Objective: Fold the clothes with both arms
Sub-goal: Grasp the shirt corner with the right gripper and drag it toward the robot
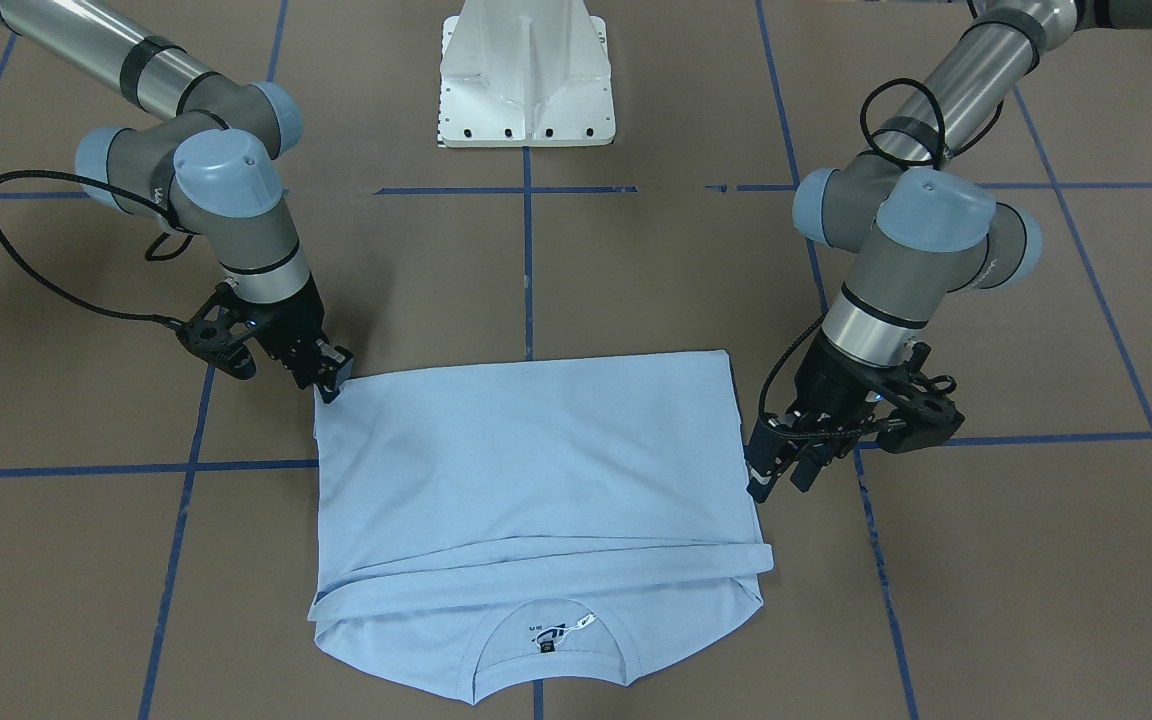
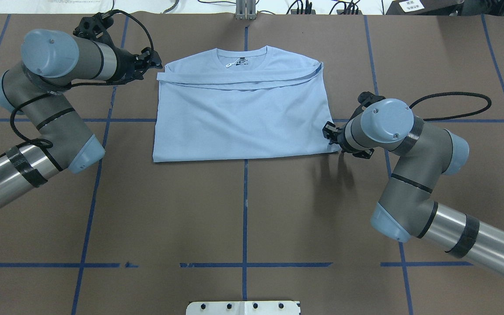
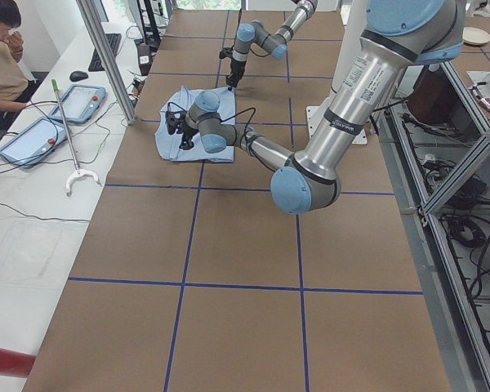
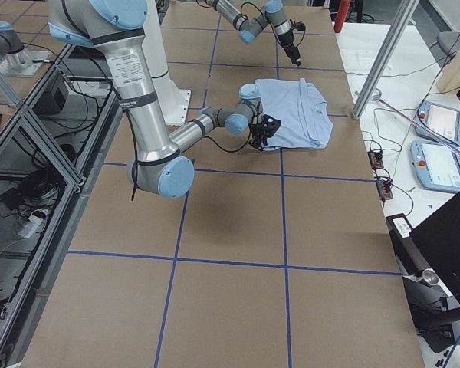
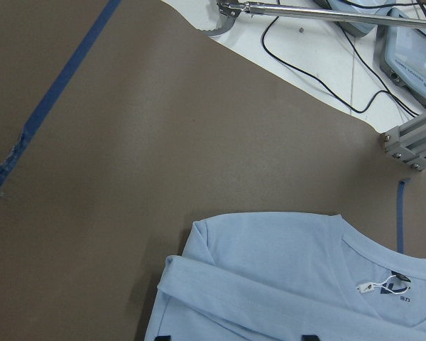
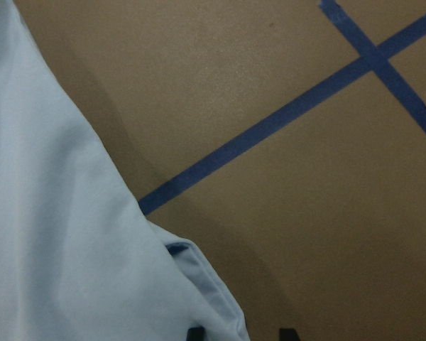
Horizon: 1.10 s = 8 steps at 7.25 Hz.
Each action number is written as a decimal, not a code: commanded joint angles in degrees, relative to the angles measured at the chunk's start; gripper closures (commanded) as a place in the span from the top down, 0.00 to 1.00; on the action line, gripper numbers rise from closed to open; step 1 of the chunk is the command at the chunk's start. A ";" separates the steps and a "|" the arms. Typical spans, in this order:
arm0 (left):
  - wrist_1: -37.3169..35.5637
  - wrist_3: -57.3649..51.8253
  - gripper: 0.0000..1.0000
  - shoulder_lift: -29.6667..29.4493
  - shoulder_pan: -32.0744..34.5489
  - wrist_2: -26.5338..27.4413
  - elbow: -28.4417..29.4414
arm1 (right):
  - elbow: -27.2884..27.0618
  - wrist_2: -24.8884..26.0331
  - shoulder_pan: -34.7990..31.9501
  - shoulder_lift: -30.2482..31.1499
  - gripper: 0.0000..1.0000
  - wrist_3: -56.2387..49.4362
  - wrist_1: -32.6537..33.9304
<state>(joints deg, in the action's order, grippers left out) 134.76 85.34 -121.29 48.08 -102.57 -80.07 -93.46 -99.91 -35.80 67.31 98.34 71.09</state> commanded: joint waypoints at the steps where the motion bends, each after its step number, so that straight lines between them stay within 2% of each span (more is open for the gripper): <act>1: -0.03 0.00 0.68 0.26 0.17 0.09 -0.43 | 2.13 0.33 -0.41 -1.82 0.37 0.01 -0.08; 2: -0.03 0.00 0.68 0.26 0.18 0.09 -0.43 | 2.06 0.33 -0.49 -1.92 0.04 0.44 -0.08; 3: -0.03 0.00 0.68 0.26 0.18 0.09 -0.43 | 1.71 0.24 -0.58 -1.92 0.00 0.36 -0.08; 4: -0.03 0.09 0.68 0.26 0.09 0.09 -0.52 | 0.66 -0.02 -0.76 -1.48 0.00 0.36 -0.08; 5: -0.12 0.09 0.68 0.26 0.18 0.09 -1.22 | -4.22 -0.29 -0.76 1.22 0.00 0.62 0.01; 8: 0.15 0.09 0.69 0.26 -0.18 -0.09 -2.89 | -26.69 2.95 11.23 20.17 0.00 7.45 0.62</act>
<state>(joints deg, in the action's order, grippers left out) 134.83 85.43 -121.00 48.01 -102.58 -82.42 -110.36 -98.46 -30.00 79.80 102.27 71.37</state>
